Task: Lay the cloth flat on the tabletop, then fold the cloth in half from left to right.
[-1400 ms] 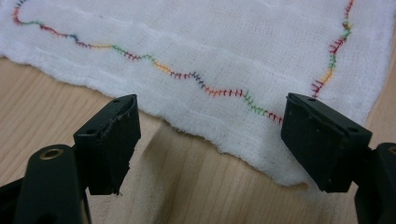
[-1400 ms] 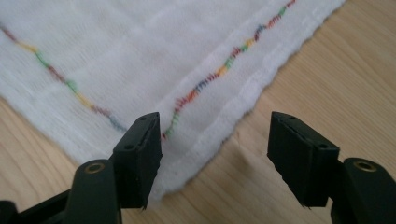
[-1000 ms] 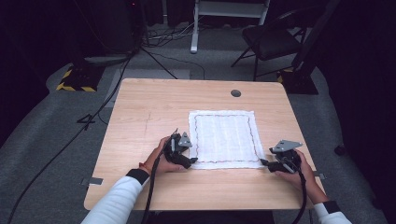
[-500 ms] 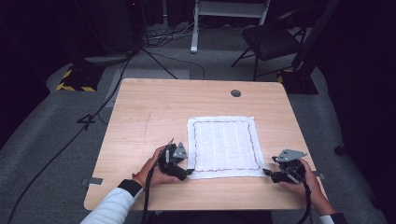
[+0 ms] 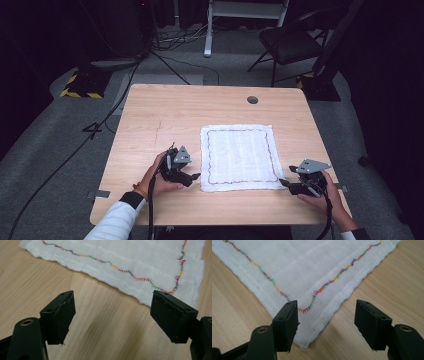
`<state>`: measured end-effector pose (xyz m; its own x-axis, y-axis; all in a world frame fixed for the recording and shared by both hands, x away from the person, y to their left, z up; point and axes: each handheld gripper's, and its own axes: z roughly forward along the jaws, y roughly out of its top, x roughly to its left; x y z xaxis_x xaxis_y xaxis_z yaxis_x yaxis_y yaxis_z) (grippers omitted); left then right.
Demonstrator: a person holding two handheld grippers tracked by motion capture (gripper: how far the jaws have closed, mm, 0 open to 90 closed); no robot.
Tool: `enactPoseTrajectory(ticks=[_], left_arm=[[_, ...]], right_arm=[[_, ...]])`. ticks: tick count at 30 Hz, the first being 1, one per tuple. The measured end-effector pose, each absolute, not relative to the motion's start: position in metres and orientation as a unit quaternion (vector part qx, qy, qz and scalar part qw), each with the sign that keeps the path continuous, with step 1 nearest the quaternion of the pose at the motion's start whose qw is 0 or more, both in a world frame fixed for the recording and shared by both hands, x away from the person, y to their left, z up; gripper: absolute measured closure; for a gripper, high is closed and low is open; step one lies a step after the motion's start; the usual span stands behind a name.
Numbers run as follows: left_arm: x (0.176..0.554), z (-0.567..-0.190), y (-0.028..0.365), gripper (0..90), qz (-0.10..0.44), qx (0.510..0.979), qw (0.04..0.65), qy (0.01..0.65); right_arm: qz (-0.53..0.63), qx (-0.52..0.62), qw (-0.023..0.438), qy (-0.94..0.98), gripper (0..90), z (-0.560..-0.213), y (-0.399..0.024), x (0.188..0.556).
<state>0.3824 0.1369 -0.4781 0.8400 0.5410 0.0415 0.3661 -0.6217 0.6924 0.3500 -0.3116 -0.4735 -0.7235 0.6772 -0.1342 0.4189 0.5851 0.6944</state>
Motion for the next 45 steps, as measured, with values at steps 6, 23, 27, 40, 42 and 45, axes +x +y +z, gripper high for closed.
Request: enactPoseTrajectory(ticks=[6, 23, 27, 40, 42, 45], left_arm=[[0.395, -0.471, 0.141, 21.5, 0.143, 0.882, 0.356, 0.273], [0.483, -0.466, 0.123, 22.4, 0.182, 0.86, 0.341, 0.332], [0.505, -0.47, 0.111, 22.3, 0.19, 0.858, 0.332, 0.344], [0.554, -0.498, 0.096, 18.3, 0.162, 0.831, 0.334, 0.414], [0.554, -0.5, 0.092, 18.4, 0.165, 0.83, 0.337, 0.412], [0.554, -0.502, 0.091, 18.2, 0.161, 0.827, 0.344, 0.415]], right_arm=[[0.343, 0.302, 0.204, 0.866, 38.1, -0.467, -0.301, 0.353], [0.382, 0.218, 0.152, 0.885, 42.3, -0.461, -0.209, 0.364], [0.379, 0.179, 0.142, 0.897, 42.4, -0.463, -0.171, 0.361], [0.379, 0.108, 0.11, 0.912, 43.7, -0.477, -0.097, 0.357], [0.378, 0.102, 0.111, 0.914, 44.0, -0.479, -0.09, 0.356], [0.377, 0.101, 0.1, 0.915, 44.1, -0.484, -0.082, 0.357]])
